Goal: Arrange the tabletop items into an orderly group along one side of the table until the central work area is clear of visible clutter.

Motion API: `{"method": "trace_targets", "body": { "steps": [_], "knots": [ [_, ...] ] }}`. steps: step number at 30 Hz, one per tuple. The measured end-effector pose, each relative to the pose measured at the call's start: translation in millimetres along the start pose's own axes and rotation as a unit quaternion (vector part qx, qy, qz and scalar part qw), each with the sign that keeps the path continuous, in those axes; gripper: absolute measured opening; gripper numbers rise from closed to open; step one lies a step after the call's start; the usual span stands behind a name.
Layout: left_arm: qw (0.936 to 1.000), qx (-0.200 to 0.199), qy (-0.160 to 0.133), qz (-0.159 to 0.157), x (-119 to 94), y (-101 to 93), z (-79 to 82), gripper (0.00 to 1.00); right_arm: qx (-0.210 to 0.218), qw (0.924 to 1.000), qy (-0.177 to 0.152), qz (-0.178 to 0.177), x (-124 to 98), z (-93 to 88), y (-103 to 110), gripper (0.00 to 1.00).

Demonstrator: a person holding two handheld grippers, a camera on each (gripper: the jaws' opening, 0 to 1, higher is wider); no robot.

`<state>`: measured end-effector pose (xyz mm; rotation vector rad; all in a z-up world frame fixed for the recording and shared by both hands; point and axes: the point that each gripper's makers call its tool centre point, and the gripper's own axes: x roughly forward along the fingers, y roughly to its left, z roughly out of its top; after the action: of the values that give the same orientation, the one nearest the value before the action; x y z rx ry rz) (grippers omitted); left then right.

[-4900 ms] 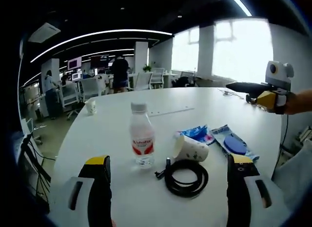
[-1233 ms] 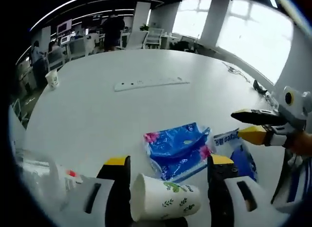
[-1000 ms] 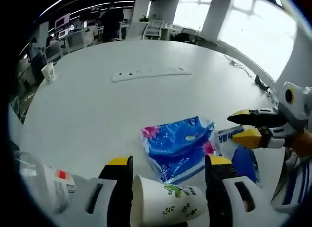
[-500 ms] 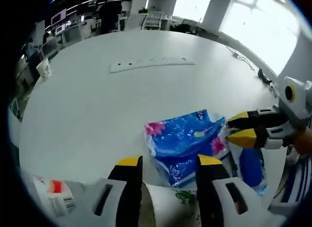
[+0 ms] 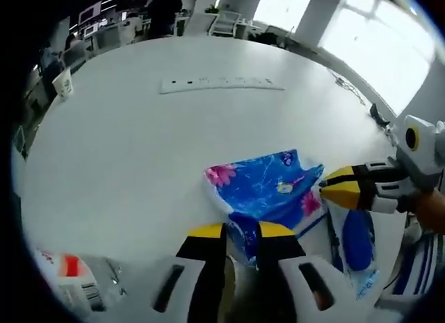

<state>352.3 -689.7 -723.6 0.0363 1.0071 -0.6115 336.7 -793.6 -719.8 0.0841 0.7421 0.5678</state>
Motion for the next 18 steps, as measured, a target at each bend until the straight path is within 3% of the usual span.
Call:
{"method": "trace_targets", "body": {
  "steps": [10, 18],
  "knots": [
    [0.9993, 0.015, -0.031, 0.014, -11.9, 5.1, 13.8, 0.01, 0.016, 0.9997, -0.02, -0.002, -9.7, 11.3, 2.2, 0.0],
    [0.9985, 0.016, -0.051, 0.014, -25.3, 1.2, 26.1, 0.0, 0.019, 0.9985, -0.051, -0.005, -23.4, 27.9, 4.9, 0.0]
  ]
}}
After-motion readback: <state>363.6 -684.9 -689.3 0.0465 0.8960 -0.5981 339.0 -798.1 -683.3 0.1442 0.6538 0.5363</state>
